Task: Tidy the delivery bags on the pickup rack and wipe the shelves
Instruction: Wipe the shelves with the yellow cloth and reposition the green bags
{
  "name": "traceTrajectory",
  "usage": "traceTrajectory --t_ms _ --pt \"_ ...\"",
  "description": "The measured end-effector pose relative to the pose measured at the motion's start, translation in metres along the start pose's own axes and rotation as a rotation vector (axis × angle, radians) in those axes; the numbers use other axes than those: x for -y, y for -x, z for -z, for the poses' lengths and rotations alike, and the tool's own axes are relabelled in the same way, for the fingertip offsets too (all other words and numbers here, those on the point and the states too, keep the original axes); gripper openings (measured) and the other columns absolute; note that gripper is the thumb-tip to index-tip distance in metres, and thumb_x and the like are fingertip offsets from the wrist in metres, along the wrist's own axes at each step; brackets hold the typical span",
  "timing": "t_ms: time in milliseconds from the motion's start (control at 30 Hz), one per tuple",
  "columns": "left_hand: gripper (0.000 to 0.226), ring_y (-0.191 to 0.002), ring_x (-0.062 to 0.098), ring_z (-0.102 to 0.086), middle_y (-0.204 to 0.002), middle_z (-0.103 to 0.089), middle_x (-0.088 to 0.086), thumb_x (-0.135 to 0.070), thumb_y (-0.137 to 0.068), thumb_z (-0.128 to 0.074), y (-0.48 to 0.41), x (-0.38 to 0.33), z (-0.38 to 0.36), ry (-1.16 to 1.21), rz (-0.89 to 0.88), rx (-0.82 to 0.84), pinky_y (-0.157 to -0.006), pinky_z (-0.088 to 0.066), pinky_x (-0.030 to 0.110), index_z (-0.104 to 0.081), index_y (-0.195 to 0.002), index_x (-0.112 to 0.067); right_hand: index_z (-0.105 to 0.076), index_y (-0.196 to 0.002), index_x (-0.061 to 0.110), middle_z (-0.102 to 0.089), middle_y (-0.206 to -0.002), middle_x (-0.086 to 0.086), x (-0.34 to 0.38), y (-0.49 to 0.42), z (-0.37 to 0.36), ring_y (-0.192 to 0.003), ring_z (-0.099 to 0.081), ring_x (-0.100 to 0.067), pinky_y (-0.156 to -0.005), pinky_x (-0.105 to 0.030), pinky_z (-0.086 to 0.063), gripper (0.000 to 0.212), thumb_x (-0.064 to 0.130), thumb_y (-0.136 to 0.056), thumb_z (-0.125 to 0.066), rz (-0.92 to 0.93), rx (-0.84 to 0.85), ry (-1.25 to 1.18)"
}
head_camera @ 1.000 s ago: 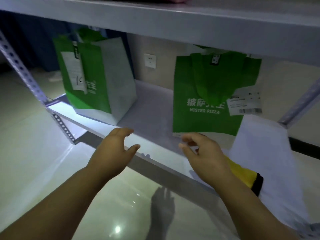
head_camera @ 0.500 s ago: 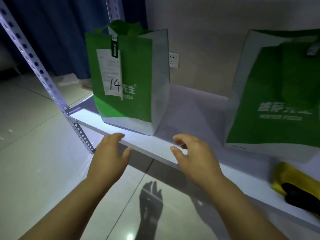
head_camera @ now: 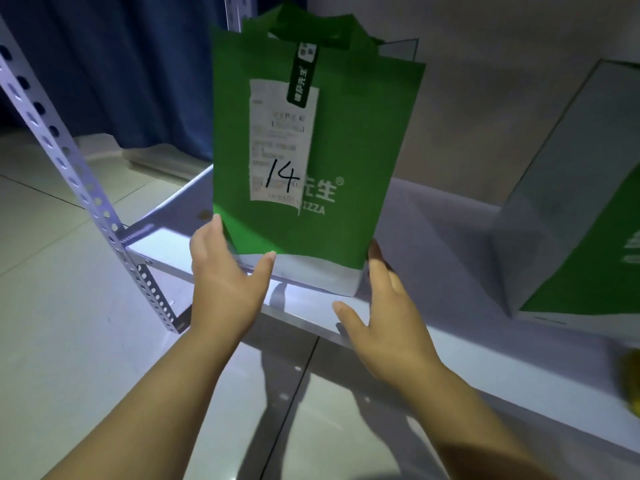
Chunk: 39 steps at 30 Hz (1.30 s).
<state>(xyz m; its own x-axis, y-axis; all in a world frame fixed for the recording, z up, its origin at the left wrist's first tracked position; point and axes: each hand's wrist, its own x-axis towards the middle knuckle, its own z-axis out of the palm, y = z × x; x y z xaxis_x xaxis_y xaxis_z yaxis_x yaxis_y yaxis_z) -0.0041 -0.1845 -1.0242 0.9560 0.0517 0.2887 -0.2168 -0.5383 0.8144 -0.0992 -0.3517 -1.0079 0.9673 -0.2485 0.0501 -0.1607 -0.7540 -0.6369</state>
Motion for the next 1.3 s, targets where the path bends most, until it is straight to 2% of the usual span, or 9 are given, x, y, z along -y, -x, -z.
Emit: traceTrajectory --t_ms 200,367,567,633,800,933,1033,1167,1300 --pt "0.069 -0.120 0.023 -0.039 -0.139 -0.026 0.005 -0.025 -0.082 -0.068 0.000 -0.007 -0.022 0.011 0.023 0.077 -0.097 -0.043 0.038 -0.030 -0.137 -0.008 -0.022 -0.145 0.030 -0.051 -0.132 0.006 -0.020 -0.007 0.013 -0.118 -0.050 -0.017 -0.092 -0.024 -0.041 0.070 0.036 -0.087 -0.061 -0.055 -0.118 -0.004" --pt "0.033 -0.063 0.010 -0.043 -0.109 -0.028 -0.001 -0.025 -0.085 -0.064 0.014 -0.027 -0.045 0.005 -0.042 0.223 -0.065 -0.039 0.030 -0.036 -0.097 -0.013 -0.020 -0.145 0.034 -0.053 -0.132 0.000 -0.047 -0.005 0.029 -0.112 -0.055 -0.024 -0.089 -0.038 -0.050 0.073 0.031 -0.086 -0.063 -0.182 -0.296 -0.060" --pt "0.052 -0.076 -0.011 -0.046 -0.116 -0.029 -0.008 -0.026 -0.085 -0.064 0.024 -0.037 -0.053 0.102 -0.114 0.328 -0.080 -0.045 0.028 -0.039 -0.130 -0.018 -0.030 -0.142 0.027 -0.053 -0.131 -0.002 -0.062 -0.004 0.043 -0.116 -0.054 -0.024 -0.092 -0.047 -0.049 0.069 0.024 -0.084 -0.067 -0.270 -0.424 -0.140" --pt "0.048 -0.078 -0.004 -0.045 -0.115 -0.030 -0.007 -0.026 -0.086 -0.064 0.024 -0.037 -0.052 0.092 -0.111 0.302 -0.081 -0.044 0.027 -0.041 -0.127 -0.016 -0.031 -0.142 0.025 -0.052 -0.131 -0.003 -0.063 -0.004 0.044 -0.116 -0.053 -0.024 -0.093 -0.046 -0.048 0.069 0.023 -0.084 -0.067 -0.257 -0.435 -0.133" --pt "0.054 -0.117 0.020 -0.043 -0.127 -0.035 0.003 -0.023 -0.085 -0.064 0.032 -0.043 -0.049 0.050 -0.117 0.154 -0.090 -0.045 0.033 -0.040 -0.132 -0.012 -0.042 -0.135 0.021 -0.053 -0.128 -0.003 -0.065 0.010 0.051 -0.115 -0.052 -0.021 -0.096 -0.041 -0.046 0.054 0.025 -0.086 -0.065 -0.270 -0.437 -0.129" --pt "0.041 -0.112 0.025 -0.043 -0.119 -0.044 0.006 -0.024 -0.085 -0.063 0.052 -0.062 -0.058 -0.034 -0.279 0.193 -0.074 -0.039 0.018 -0.050 -0.122 -0.012 -0.060 -0.117 0.019 -0.058 -0.111 0.003 -0.075 0.038 0.069 -0.100 -0.054 -0.016 -0.088 -0.032 -0.046 0.030 0.027 -0.089 -0.061 -0.194 -0.382 0.000" --pt "0.034 -0.108 0.025 -0.045 -0.113 -0.049 0.004 -0.029 -0.087 -0.058 0.071 -0.074 -0.070 -0.082 -0.404 0.291 -0.080 -0.041 0.030 -0.055 -0.117 -0.014 -0.065 -0.110 0.017 -0.064 -0.105 0.000 -0.094 0.056 0.088 -0.095 -0.057 -0.018 -0.082 -0.032 -0.048 0.024 0.028 -0.089 -0.059 -0.173 -0.359 0.088" --pt "0.035 -0.100 0.029 -0.053 -0.108 -0.054 0.005 -0.033 -0.082 -0.054 0.094 -0.092 -0.086 -0.195 -0.529 0.408 -0.076 -0.043 0.032 -0.060 -0.111 -0.014 -0.069 -0.099 0.015 -0.069 -0.099 0.000 -0.123 0.079 0.119 -0.093 -0.061 -0.019 -0.082 -0.037 -0.051 0.016 0.023 -0.088 -0.060 -0.204 -0.360 0.098" --pt "0.031 -0.098 0.031 -0.056 -0.107 -0.058 0.008 -0.025 -0.083 -0.066 0.116 -0.119 -0.111 -0.255 -0.591 0.471 -0.077 -0.046 0.037 -0.062 -0.111 -0.012 -0.067 -0.107 0.016 -0.067 -0.108 -0.003 -0.152 0.098 0.158 -0.099 -0.060 -0.023 -0.085 -0.033 -0.048 0.021 0.024 -0.090 -0.057 -0.251 -0.364 0.217"
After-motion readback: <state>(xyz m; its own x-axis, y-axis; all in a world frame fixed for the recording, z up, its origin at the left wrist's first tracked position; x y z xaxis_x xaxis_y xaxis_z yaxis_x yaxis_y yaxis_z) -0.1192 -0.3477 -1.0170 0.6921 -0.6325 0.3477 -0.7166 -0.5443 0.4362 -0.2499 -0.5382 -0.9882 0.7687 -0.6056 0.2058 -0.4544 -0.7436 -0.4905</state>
